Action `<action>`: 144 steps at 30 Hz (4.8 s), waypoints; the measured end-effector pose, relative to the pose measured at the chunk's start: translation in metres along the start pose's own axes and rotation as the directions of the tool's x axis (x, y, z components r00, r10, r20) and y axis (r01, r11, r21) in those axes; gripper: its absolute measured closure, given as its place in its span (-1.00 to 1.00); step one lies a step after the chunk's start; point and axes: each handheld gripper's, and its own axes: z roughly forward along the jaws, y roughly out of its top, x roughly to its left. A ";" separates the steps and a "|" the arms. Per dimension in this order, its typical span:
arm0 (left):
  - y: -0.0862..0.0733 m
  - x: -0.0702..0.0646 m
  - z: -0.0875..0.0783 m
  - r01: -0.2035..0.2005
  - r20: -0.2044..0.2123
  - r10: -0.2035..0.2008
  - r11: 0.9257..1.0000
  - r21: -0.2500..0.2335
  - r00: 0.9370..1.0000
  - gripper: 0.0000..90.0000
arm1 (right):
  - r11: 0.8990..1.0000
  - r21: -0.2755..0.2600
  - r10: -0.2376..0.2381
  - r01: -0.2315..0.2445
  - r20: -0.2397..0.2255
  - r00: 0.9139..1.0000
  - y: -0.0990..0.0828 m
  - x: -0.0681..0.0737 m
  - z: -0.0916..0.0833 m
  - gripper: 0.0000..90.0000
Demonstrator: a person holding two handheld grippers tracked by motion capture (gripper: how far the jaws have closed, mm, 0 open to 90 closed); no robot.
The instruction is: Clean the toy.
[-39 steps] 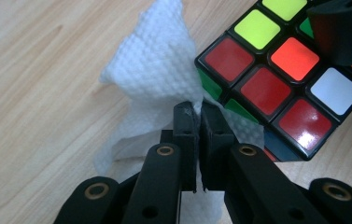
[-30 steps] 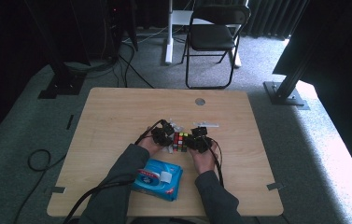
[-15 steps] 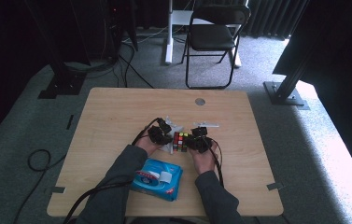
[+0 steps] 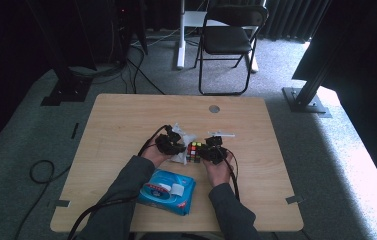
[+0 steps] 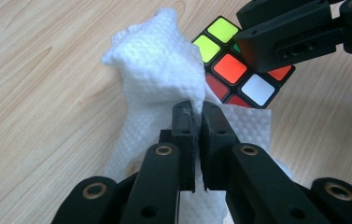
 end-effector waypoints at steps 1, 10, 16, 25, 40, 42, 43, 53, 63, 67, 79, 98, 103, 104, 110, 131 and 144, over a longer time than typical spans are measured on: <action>0.000 0.000 0.000 0.001 0.000 -0.001 1.000 0.001 1.000 0.90 | 1.000 0.000 0.000 0.000 0.000 1.000 0.000 0.000 0.000 0.51; -0.006 -0.003 0.009 -0.010 -0.004 0.011 0.997 0.072 1.000 0.90 | 1.000 0.000 0.001 -0.001 0.000 1.000 0.000 0.000 0.000 0.51; -0.004 -0.002 0.019 -0.021 0.005 0.020 0.991 0.136 1.000 0.91 | 1.000 -0.001 0.003 -0.003 0.002 1.000 0.000 0.000 0.000 0.51; -0.001 -0.004 0.032 -0.045 -0.038 0.054 0.980 0.195 0.998 0.91 | 1.000 -0.003 0.006 -0.006 0.001 1.000 -0.001 0.000 0.000 0.51; -0.002 0.000 0.027 -0.012 -0.060 0.019 0.992 0.127 0.998 0.92 | 1.000 0.000 -0.012 0.012 -0.010 1.000 0.000 -0.001 0.000 0.50; -0.002 0.003 0.025 0.001 -0.069 0.007 0.994 0.111 0.998 0.92 | 1.000 0.001 -0.021 0.021 -0.017 1.000 0.000 -0.002 0.000 0.50; -0.002 0.004 0.023 0.008 -0.073 0.000 0.995 0.100 0.997 0.92 | 1.000 0.003 -0.024 0.024 -0.019 1.000 0.000 -0.001 0.000 0.50; -0.004 0.010 0.014 0.056 -0.103 -0.055 0.998 0.012 0.993 0.92 | 0.995 0.009 -0.097 0.098 -0.037 0.995 0.000 0.000 -0.003 0.59; -0.005 0.013 0.010 0.082 -0.086 -0.084 0.996 -0.025 0.993 0.92 | 0.993 0.004 -0.116 0.116 -0.024 0.993 0.003 -0.003 -0.005 0.75; -0.005 0.013 0.010 0.076 -0.084 -0.078 0.997 -0.024 0.993 0.92 | 0.995 -0.002 -0.104 0.104 -0.033 0.994 0.000 -0.002 -0.007 0.48; -0.004 0.007 0.010 0.045 -0.048 -0.046 0.999 -0.025 0.998 0.92 | 0.996 0.009 -0.091 0.091 -0.011 0.996 -0.005 -0.007 -0.012 0.32; -0.003 -0.008 0.009 -0.026 0.034 0.027 0.999 -0.034 0.999 0.92 | 0.999 -0.010 -0.049 0.050 0.042 0.998 0.002 -0.013 -0.006 0.40; -0.003 -0.007 0.008 -0.013 0.022 0.014 0.999 -0.036 1.000 0.92 | 0.998 -0.007 -0.062 0.062 0.030 0.998 0.002 -0.012 -0.010 0.28; -0.003 -0.006 0.008 -0.010 0.020 0.011 0.999 -0.039 1.000 0.92 | 0.998 -0.011 -0.057 0.057 0.027 0.998 0.001 -0.012 -0.012 0.27; -0.003 -0.006 0.008 -0.006 0.010 0.006 0.999 -0.045 1.000 0.92 | 0.999 0.005 -0.034 0.034 0.011 0.999 -0.006 -0.014 -0.015 0.24; 0.000 -0.002 0.008 0.035 0.075 -0.029 0.995 -0.089 0.997 0.90 | 1.000 0.006 -0.014 0.014 -0.013 1.000 -0.008 -0.010 -0.013 0.48; 0.002 0.000 0.021 0.038 0.024 -0.038 0.999 0.007 0.999 0.92 | 1.000 0.003 -0.027 0.027 -0.005 1.000 -0.008 -0.009 -0.013 0.49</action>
